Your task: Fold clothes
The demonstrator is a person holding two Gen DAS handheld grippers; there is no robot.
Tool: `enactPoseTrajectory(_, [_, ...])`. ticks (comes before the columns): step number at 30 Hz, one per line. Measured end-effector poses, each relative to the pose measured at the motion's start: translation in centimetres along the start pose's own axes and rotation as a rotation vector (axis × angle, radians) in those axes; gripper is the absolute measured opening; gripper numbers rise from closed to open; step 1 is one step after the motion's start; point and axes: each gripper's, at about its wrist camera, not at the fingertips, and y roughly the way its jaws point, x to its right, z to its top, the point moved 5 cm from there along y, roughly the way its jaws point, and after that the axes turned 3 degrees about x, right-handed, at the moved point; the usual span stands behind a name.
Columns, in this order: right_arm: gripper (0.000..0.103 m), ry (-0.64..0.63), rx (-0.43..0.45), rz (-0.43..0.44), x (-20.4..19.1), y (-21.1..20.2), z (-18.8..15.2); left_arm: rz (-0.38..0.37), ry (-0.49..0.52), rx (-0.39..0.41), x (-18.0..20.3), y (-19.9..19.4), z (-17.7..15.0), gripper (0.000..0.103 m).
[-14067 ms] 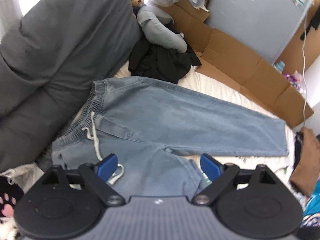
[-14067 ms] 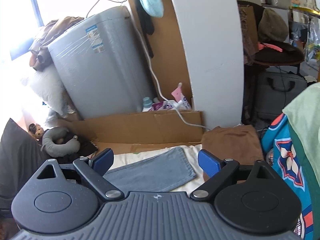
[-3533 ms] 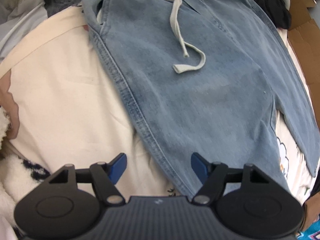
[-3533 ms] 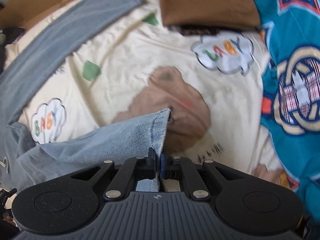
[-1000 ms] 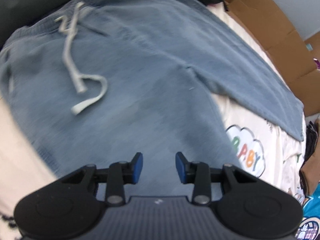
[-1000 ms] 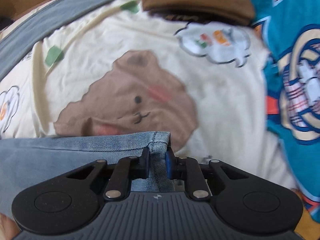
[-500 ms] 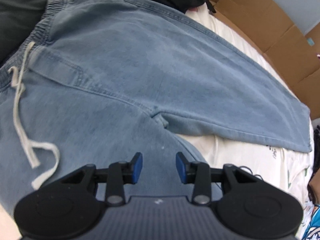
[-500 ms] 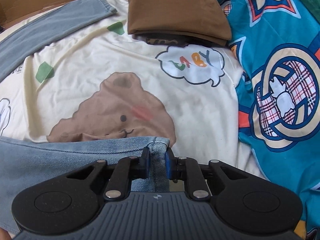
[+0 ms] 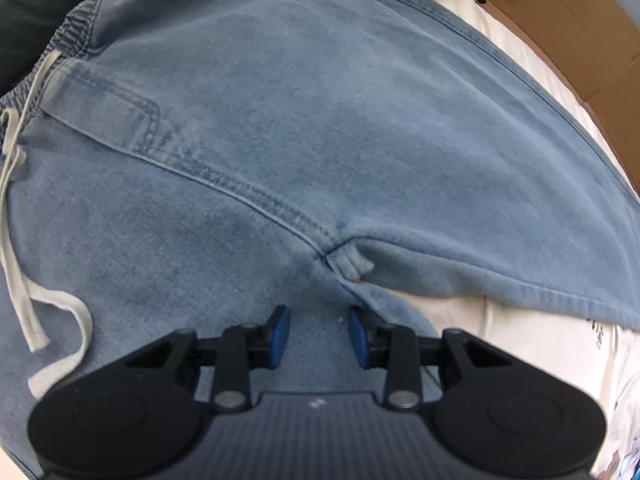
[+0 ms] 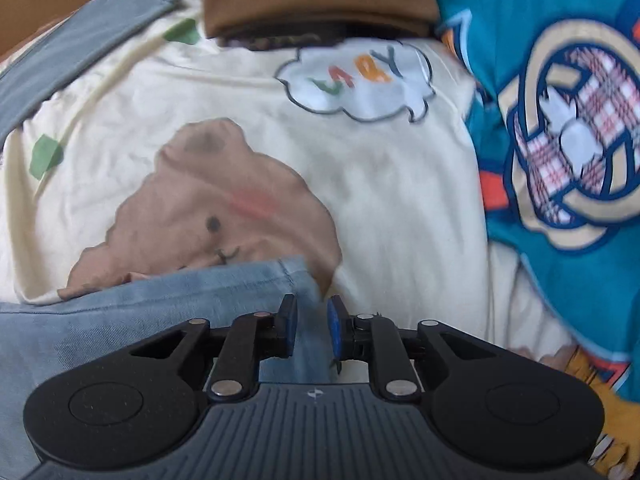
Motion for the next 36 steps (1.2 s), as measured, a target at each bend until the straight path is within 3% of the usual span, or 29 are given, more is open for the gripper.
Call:
enactPoseTrajectory(3, [0.037,0.041,0.030,0.047,0.8,-0.4,0.2,-0.028,0.013,0.008,0.2,-1.2,-0.1,0.034])
enactPoseTrajectory(9, [0.039,0.098,0.035,0.123,1.1,0.7,0.7,-0.101,0.036,0.031,1.3,-4.1,-0.2,0.034])
enactPoseTrajectory(14, [0.040,0.090,0.033,0.155,0.4,3.2,1.2,-0.144,0.087,-0.005,3.9,-4.2,-0.9,0.037])
enactPoseTrajectory(18, [0.041,0.079,0.028,0.154,-0.2,4.8,1.1,-0.123,0.067,-0.042,5.0,-2.6,-1.3,0.040])
enactPoseTrajectory(20, [0.042,0.071,0.014,0.150,-0.3,5.4,0.9,-0.104,0.049,-0.080,5.5,-1.4,-0.9,0.050])
enactPoseTrajectory(22, [0.043,0.061,0.004,0.141,-0.4,5.8,0.9,-0.064,0.031,-0.106,5.6,-0.3,-1.0,0.050])
enactPoseTrajectory(29, [0.062,0.073,-0.041,0.094,-0.4,6.5,1.3,-0.001,-0.020,-0.132,5.6,1.4,-1.1,0.052])
enactPoseTrajectory(31, [0.058,0.066,-0.044,0.097,-0.5,6.5,1.3,0.014,-0.020,-0.133,5.6,1.4,-1.2,0.050])
enactPoseTrajectory(33, [0.031,0.043,-0.042,0.127,-0.8,6.2,1.3,0.036,-0.020,-0.127,5.2,1.2,-1.2,0.036])
enactPoseTrajectory(36, [0.015,0.022,-0.045,0.147,-1.1,5.5,1.4,0.006,-0.049,-0.131,4.3,0.6,-1.4,0.021])
